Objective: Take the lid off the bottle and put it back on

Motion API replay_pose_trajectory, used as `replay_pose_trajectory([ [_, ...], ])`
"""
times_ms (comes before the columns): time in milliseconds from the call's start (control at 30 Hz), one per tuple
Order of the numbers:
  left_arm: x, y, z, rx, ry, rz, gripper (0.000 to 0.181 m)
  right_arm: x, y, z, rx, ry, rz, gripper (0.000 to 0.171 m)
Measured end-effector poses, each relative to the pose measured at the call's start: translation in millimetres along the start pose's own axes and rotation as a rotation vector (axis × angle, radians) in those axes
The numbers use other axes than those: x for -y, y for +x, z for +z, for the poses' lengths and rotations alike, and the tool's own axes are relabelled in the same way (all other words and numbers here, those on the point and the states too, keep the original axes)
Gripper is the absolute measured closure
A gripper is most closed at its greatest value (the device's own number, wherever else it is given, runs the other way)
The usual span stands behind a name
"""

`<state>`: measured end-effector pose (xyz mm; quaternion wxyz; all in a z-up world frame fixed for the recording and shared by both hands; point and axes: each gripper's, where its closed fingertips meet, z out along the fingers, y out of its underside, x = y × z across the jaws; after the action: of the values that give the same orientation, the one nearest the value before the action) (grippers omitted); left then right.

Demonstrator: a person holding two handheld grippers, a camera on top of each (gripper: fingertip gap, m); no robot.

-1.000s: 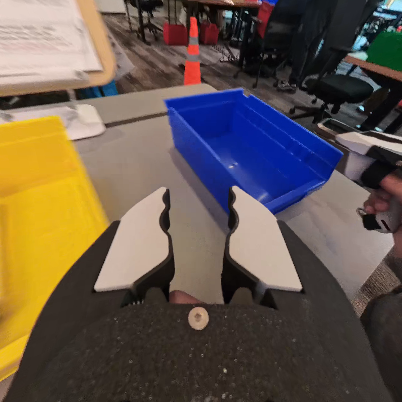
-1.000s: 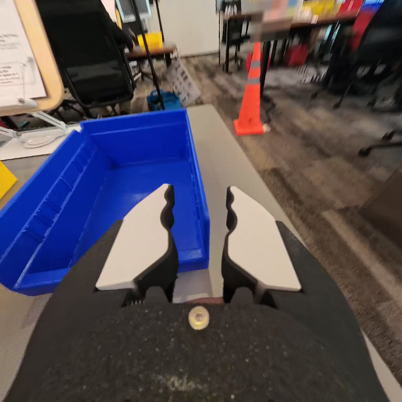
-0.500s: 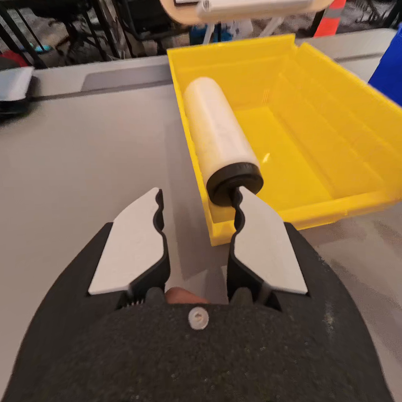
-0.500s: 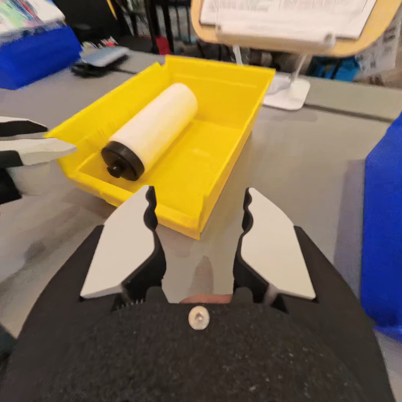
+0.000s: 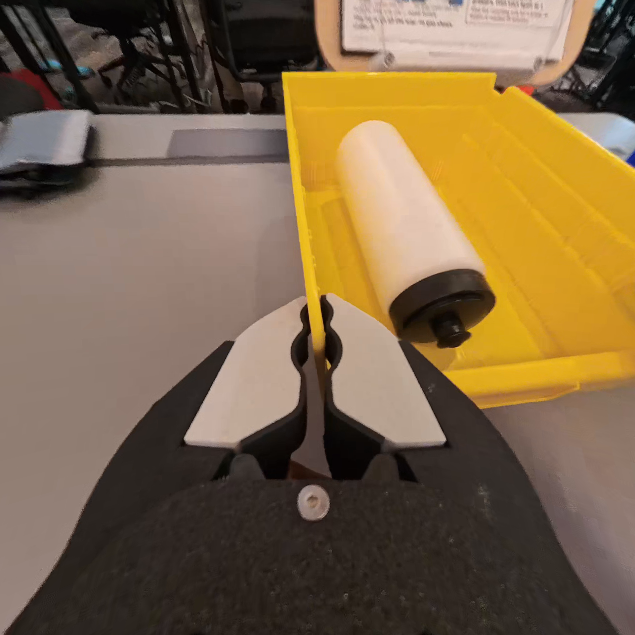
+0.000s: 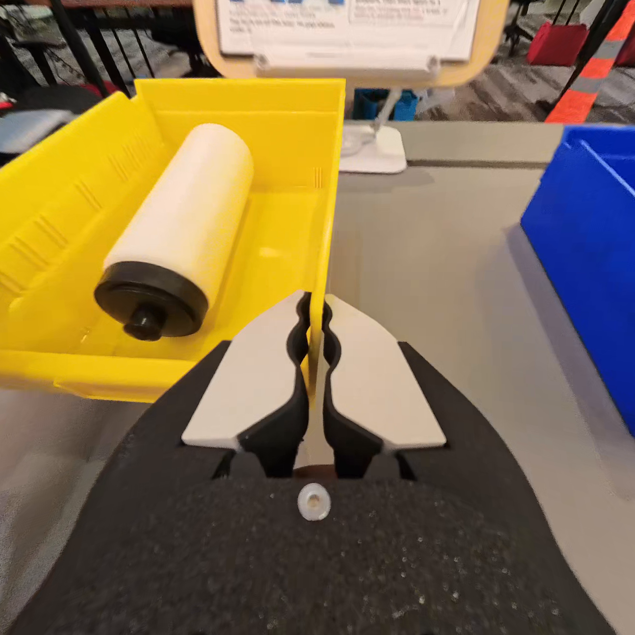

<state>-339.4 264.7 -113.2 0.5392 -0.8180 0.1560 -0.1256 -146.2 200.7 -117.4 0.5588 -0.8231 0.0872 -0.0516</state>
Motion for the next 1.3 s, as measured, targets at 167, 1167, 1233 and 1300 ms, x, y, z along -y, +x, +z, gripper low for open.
replay_pose_trajectory([
  [167,16,-77,-20,0.106,0.049,0.042,0.178,22,-77,8,0.077,0.053,-0.034,0.167],
  [1167,14,-45,-68,-0.205,0.046,-0.196,0.131,-7,62,-61,0.478,-0.018,-0.185,0.128],
  [1233,-9,5,-73,-0.321,0.034,-0.247,0.129,-14,127,-68,0.391,0.006,-0.18,0.128],
  [1300,-35,46,-81,-0.379,0.026,-0.265,0.133,-23,190,-81,0.279,0.05,-0.16,0.127],
])
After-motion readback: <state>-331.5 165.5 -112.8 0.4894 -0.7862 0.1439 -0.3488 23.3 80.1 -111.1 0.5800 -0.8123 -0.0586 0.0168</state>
